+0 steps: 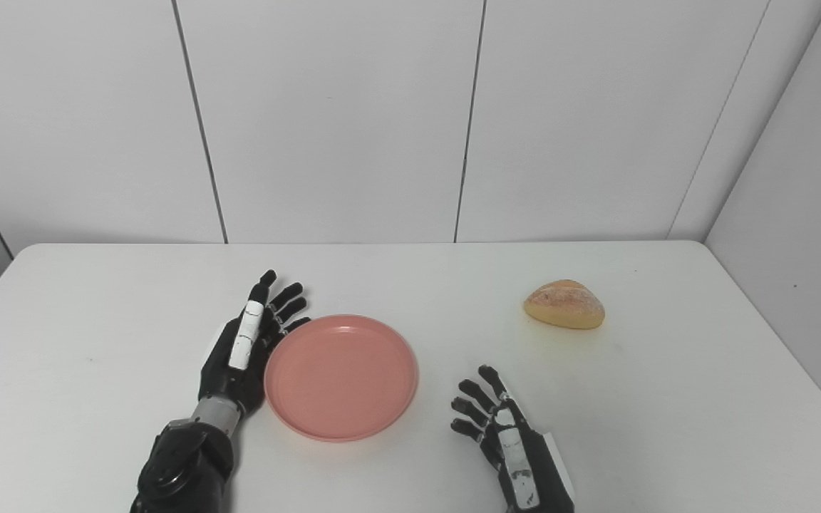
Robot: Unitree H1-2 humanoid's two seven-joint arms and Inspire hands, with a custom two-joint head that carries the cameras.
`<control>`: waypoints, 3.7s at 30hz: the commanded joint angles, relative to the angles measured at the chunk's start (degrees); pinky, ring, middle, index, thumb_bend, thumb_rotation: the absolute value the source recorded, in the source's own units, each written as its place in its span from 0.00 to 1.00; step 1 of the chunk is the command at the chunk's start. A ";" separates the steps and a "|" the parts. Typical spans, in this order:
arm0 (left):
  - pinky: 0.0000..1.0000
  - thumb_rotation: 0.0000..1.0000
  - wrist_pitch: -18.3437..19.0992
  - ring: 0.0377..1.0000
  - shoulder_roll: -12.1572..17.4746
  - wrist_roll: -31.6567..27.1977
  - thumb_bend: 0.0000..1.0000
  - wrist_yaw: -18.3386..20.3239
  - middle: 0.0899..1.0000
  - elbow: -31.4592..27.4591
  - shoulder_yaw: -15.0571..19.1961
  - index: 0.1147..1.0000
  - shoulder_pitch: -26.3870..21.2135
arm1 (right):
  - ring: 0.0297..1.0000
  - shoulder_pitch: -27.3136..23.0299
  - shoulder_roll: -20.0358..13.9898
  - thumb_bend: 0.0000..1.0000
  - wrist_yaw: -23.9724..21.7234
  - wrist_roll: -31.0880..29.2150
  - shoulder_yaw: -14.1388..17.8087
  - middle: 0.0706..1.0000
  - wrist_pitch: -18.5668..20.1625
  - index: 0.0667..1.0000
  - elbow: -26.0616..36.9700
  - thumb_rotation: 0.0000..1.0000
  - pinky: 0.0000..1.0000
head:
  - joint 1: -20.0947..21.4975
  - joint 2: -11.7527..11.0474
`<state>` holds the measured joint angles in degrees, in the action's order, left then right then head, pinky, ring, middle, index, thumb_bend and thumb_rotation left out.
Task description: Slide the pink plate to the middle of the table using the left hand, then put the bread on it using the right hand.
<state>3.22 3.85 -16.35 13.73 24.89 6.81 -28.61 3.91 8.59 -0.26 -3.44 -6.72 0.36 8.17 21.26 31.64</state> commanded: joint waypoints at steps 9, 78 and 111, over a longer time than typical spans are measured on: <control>0.82 0.79 -2.14 0.91 -0.27 -0.36 0.90 1.05 0.88 3.71 -0.23 0.98 -2.55 | 0.86 -0.11 0.37 0.75 7.25 17.95 -1.15 0.89 -3.08 0.91 3.16 1.00 0.86 | 1.76 -0.92; 0.81 0.79 -0.91 0.88 1.87 0.68 0.90 1.56 0.84 4.70 -1.84 0.99 -3.03 | 0.80 -39.75 -38.25 1.00 -18.08 50.24 0.74 0.83 13.04 0.81 -16.96 0.34 0.68 | 2.69 -2.45; 0.83 0.76 -0.73 0.88 0.62 1.66 0.89 1.71 0.84 3.33 -2.95 0.98 -0.88 | 0.75 -47.21 -40.82 1.00 -17.71 46.64 -10.39 0.81 11.22 0.79 -27.93 0.11 0.58 | 1.66 -2.45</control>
<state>1.18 5.11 -14.81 15.46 28.23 4.30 -30.34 -39.93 -30.29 -18.43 42.33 -17.12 12.42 -21.22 22.94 29.18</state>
